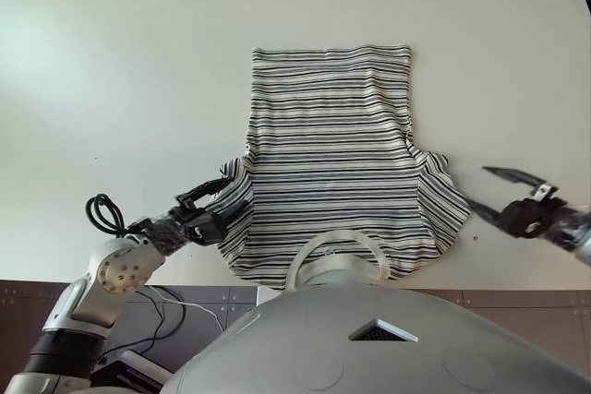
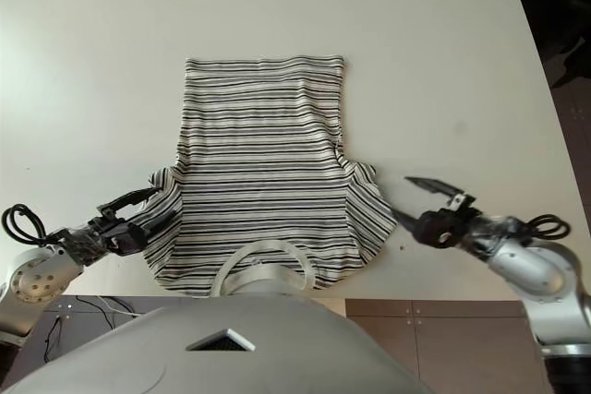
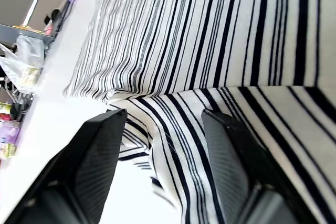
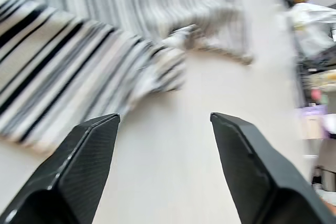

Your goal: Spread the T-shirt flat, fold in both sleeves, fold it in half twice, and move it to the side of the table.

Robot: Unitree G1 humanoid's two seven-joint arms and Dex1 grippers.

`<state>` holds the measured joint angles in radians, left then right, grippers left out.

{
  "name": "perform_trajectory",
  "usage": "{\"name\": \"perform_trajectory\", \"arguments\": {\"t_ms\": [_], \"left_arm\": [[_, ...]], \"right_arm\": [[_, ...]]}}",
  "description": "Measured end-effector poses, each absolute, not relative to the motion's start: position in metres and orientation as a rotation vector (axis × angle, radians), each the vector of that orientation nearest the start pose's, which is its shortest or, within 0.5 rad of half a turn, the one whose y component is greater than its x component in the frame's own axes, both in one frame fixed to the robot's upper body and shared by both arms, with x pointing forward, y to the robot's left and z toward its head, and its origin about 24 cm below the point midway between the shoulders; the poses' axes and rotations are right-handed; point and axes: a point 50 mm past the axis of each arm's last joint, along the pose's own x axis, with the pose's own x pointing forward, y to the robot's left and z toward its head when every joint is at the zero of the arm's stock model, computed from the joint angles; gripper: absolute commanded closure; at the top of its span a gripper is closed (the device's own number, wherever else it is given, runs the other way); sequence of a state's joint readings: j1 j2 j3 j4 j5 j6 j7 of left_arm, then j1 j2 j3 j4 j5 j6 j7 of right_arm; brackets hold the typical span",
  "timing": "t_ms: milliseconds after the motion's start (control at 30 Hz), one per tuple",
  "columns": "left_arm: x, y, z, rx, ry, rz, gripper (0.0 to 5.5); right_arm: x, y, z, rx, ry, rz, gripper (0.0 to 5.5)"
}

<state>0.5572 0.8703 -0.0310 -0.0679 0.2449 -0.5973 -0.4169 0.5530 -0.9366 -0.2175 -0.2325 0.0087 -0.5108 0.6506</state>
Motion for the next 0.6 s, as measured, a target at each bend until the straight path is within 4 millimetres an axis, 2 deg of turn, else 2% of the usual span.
{"name": "perform_trajectory", "arguments": {"t_ms": [100,167,300,367,400,500,567,600], "left_arm": [[0.144,0.250,0.051,0.956,0.048,-0.811,2.84],[0.162,0.243,0.064,0.943,-0.053,-0.773,2.84],[0.200,0.230,0.087,0.967,-0.187,-0.760,2.84],[0.228,0.220,0.092,0.999,-0.229,-0.746,2.84],[0.239,0.217,0.091,1.021,-0.233,-0.732,2.84],[0.291,0.198,0.084,1.095,-0.231,-0.666,2.84],[0.324,0.181,0.076,1.149,-0.200,-0.650,2.84],[0.333,0.175,0.073,1.162,-0.184,-0.653,2.84]], "right_arm": [[0.175,-0.252,0.123,-0.908,-0.132,0.850,2.30],[0.204,-0.242,0.125,-0.880,-0.203,0.830,2.30],[0.270,-0.211,0.099,-0.905,-0.174,0.777,2.30],[0.303,-0.190,0.082,-0.940,-0.136,0.733,2.30],[0.310,-0.185,0.077,-0.944,-0.120,0.723,2.30],[0.338,-0.174,0.062,-0.961,-0.049,0.664,2.30],[0.348,-0.173,0.054,-0.992,0.003,0.650,2.30],[0.349,-0.173,0.050,-1.003,0.026,0.655,2.30]]}}
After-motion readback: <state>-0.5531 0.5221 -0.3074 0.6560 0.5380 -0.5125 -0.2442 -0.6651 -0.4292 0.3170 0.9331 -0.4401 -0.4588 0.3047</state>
